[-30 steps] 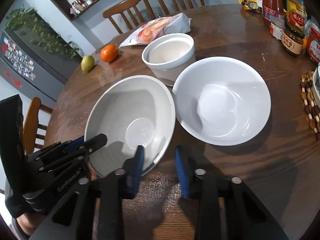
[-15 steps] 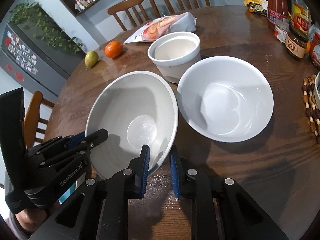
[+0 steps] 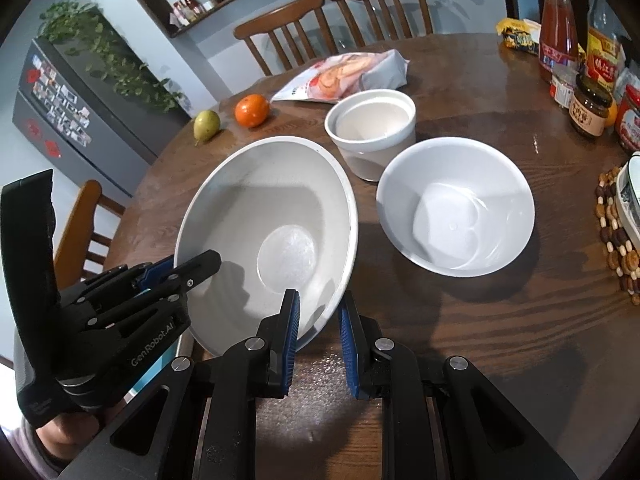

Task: Organize plates and bowls
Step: 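Carry the large white bowl with both grippers over the teal plate stack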

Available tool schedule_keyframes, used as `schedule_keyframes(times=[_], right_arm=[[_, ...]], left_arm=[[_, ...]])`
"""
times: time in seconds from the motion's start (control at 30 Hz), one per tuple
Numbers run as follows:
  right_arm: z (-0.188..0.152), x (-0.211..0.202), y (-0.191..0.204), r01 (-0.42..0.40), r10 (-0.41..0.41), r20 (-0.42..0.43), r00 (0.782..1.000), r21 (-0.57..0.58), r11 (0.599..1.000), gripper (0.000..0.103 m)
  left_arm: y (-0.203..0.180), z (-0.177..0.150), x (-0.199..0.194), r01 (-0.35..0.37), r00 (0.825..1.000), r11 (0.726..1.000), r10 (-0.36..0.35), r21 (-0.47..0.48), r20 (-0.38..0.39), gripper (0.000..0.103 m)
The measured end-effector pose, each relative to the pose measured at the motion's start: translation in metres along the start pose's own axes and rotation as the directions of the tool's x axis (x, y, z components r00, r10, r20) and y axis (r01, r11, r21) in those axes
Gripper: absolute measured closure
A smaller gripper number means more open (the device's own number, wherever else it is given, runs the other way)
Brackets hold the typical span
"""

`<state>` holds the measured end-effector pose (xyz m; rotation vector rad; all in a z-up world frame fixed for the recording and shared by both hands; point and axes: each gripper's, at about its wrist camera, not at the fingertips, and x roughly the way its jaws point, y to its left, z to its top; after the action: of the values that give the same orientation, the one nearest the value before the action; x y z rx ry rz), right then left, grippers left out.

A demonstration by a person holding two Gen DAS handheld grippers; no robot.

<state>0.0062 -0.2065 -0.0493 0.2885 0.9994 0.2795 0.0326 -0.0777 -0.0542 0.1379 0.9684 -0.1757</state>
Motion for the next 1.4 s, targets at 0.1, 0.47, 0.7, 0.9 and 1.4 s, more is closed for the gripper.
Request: schedule_keyframes(times=[0.1,0.47,0.7,0.9,1.4], right_arm=[[-0.001,-0.004,0.003,-0.002,0.002,0.009,1.000,-0.006,1.000,0.082],[-0.010,-0.022,0.017,-0.009,0.011,0.035,0.999,-0.038,0.999,0.082],[-0.016,-0.028,0.029,-0.022,0.025,0.040,0.999,-0.068,0.997,0.082],[-0.018,-0.027,0.045,-0.035,0.039,0.033,0.999,-0.103,0.994,0.082],[-0.029,-0.013,0.095,-0.094,0.092,-0.019,0.996,-0.207,0.974,0.082]], left_arm=[[0.000,-0.002,-0.007,-0.004,1.000,1.000,0.004,-0.002,0.013,0.087],[0.001,-0.012,-0.028,-0.030,0.998,1.000,0.030,-0.001,0.056,0.086],[0.007,-0.021,-0.042,-0.056,0.995,0.998,0.057,-0.015,0.081,0.086],[0.021,-0.031,-0.052,-0.079,0.992,0.996,0.082,-0.044,0.094,0.086],[0.067,-0.055,-0.070,-0.139,0.985,0.980,0.152,-0.142,0.082,0.085]])
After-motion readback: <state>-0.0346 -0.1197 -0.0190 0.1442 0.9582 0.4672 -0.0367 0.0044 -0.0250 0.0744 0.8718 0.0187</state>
